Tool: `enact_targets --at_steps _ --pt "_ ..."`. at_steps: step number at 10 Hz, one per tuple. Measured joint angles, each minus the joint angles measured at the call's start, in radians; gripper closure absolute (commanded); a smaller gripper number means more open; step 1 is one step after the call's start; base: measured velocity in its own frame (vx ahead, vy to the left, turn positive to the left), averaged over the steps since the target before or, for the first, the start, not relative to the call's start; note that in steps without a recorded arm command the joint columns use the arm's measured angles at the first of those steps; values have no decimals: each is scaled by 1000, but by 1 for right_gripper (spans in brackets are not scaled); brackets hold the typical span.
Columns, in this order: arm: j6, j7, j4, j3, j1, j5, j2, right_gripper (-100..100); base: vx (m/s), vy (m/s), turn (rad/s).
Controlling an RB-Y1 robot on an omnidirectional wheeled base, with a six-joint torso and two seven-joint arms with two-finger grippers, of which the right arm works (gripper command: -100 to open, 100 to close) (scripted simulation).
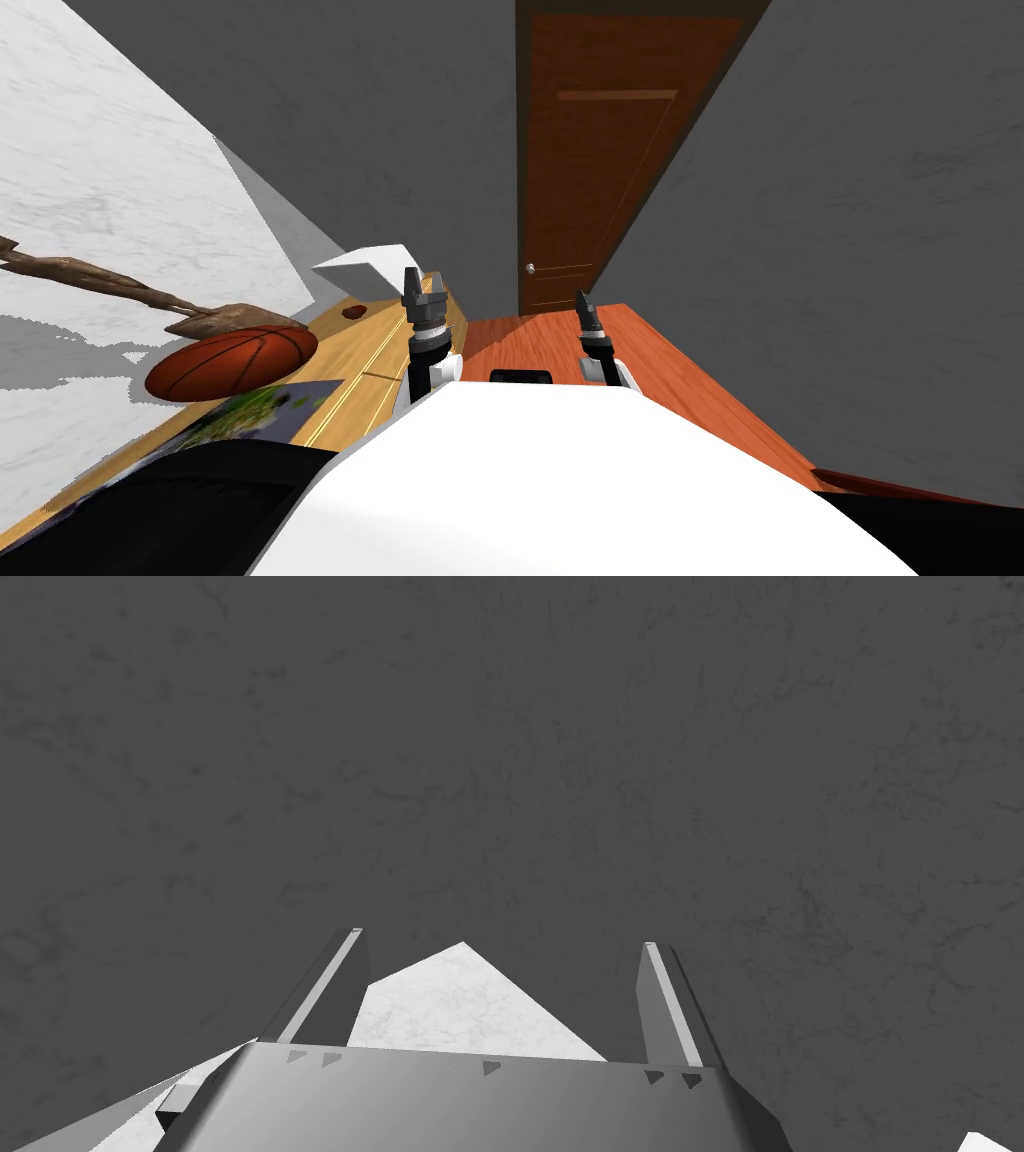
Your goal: Pull the door open
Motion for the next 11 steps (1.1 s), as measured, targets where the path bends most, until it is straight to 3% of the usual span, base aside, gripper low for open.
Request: enact_targets --at_steps 11 --pt "-58 150 220 -25 -56 102 -17 -100 94 49 -32"
